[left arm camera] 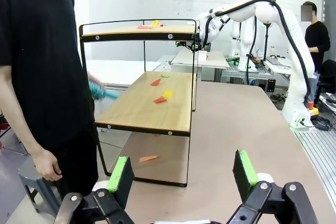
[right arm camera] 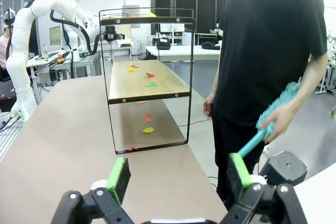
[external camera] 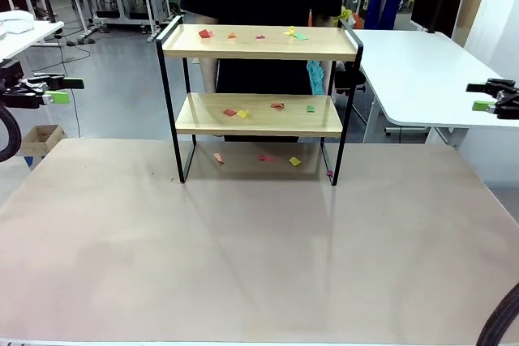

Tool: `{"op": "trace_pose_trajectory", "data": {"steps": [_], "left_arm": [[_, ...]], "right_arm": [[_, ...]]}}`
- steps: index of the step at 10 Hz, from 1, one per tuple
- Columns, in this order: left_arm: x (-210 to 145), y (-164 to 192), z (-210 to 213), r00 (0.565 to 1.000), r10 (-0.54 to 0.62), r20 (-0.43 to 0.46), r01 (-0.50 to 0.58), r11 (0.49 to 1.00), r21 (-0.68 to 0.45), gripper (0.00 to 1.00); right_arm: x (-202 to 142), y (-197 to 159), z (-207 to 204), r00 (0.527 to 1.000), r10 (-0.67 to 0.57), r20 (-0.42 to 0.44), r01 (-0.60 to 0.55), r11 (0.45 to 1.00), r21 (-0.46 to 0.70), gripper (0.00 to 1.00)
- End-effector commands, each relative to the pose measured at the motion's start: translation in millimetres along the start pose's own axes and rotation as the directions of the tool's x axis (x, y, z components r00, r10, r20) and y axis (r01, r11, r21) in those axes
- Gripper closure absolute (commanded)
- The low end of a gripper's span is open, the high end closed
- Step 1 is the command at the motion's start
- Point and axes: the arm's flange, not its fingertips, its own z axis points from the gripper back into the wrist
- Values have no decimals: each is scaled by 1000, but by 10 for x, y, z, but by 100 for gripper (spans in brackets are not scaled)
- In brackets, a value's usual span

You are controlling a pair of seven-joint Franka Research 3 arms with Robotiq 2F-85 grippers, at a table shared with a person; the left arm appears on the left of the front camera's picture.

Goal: Clean the shelf.
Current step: Pick up the Duster handed by the human.

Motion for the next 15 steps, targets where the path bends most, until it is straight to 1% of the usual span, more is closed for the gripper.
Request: {"op": "trace_pose_trajectory", "data": {"steps": [1, 15], "left_arm": [[25, -8, -5, 1000, -5, 0, 5, 1000, 0, 0], [25, -8, -5, 1000, -5, 0, 5, 1000, 0, 0]], "right_arm": [[31, -1, -10, 1000, 5, 2, -5, 1000, 4, 0], [31, -1, -10, 1000, 5, 2, -5, 1000, 4, 0]]}}
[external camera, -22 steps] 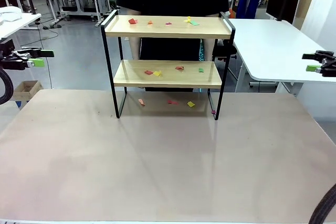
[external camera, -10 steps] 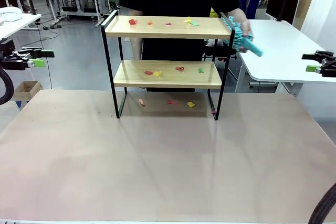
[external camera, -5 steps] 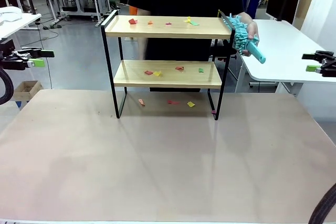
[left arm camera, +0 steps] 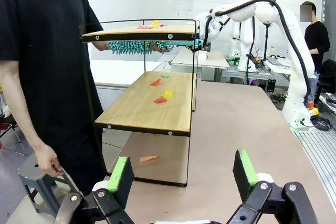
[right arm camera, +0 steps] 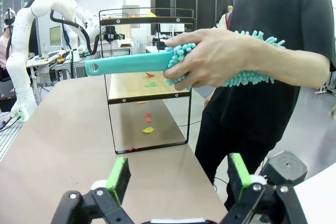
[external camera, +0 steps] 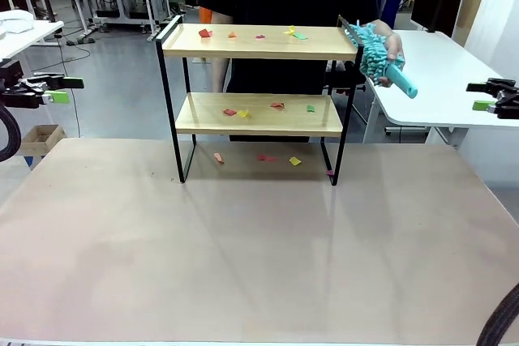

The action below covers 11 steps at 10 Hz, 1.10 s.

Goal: Clean the shelf.
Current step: Pick up the Duster handed by the human.

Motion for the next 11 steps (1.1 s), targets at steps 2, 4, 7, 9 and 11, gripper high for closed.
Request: {"op": "trace_pose_trajectory", "data": {"steps": [2, 4, 7, 9, 11], "left_arm": [[25, -8, -5, 1000, -5, 0, 5, 1000, 0, 0], [25, -8, -5, 1000, -5, 0, 5, 1000, 0, 0], [25, -8, -5, 1000, -5, 0, 5, 1000, 0, 0], [25, -8, -5, 1000, -5, 0, 5, 1000, 0, 0], [25, -8, -5, 1000, -5, 0, 5, 1000, 0, 0]], "right_arm": [[0, 0, 0, 1000, 0, 0, 0, 1000, 0, 0], [633, 153, -36, 990, -54, -128, 41, 994, -98, 0], [1582, 421, -300, 945, -129, -300, 61, 972, -226, 0], [2033, 618, -646, 923, -226, -312, 81, 906, -416, 0], [2482, 936, -1052, 878, -338, -340, 122, 843, -525, 0]]}}
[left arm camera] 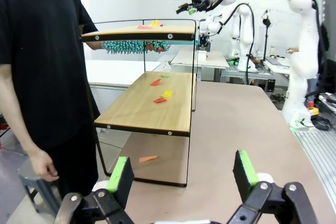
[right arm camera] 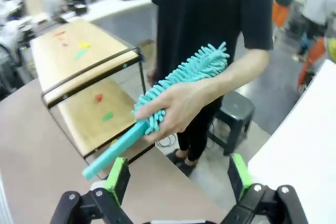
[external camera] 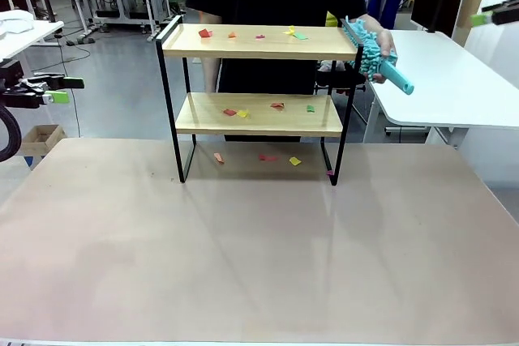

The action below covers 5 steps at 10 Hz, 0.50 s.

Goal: Clean the shelf.
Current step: Pick up the Duster handed by the human.

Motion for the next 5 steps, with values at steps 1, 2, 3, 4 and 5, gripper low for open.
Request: {"op": "trace_pose_trajectory", "data": {"steps": [1, 2, 3, 4, 5], "left_arm": [[25, -10, 2, 1000, -5, 1, 5, 1000, 1, 0], [25, -10, 2, 1000, -5, 1, 5, 1000, 1, 0], [25, -10, 2, 1000, -5, 1, 5, 1000, 1, 0], [25, -10, 2, 1000, -5, 1, 5, 1000, 1, 0], [25, -10, 2, 1000, -5, 1, 5, 1000, 1, 0]], "right_arm": [[237, 510, -161, 981, -125, -146, 109, 988, -109, 0], [370, 712, -249, 969, -123, -213, 98, 987, -126, 0], [451, 899, -366, 950, -127, -284, 79, 982, -173, 0], [457, 1008, -458, 931, -134, -340, 68, 977, -200, 0], [444, 1050, -501, 923, -138, -358, 59, 973, -223, 0]]}}
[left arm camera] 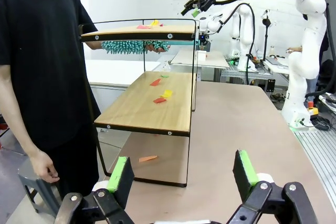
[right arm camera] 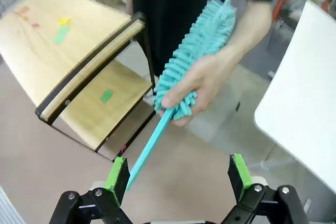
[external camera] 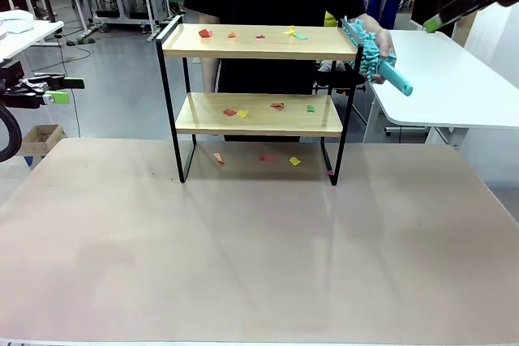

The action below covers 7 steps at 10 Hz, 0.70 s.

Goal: Clean the shelf.
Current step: Pick up the Duster handed by the human.

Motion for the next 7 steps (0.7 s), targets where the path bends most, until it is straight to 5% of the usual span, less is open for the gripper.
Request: {"op": "trace_pose_trajectory", "data": {"steps": [1, 7], "left_arm": [[28, -12, 5, 1000, -6, 1, 6, 1000, 2, 0], [28, -12, 5, 1000, -6, 1, 6, 1000, 2, 0]], "right_arm": [[-28, 0, 96, 1000, -18, 22, 19, 999, -49, 0], [-13, 6, -9, 1000, -6, -6, 6, 1000, -2, 0]]}}
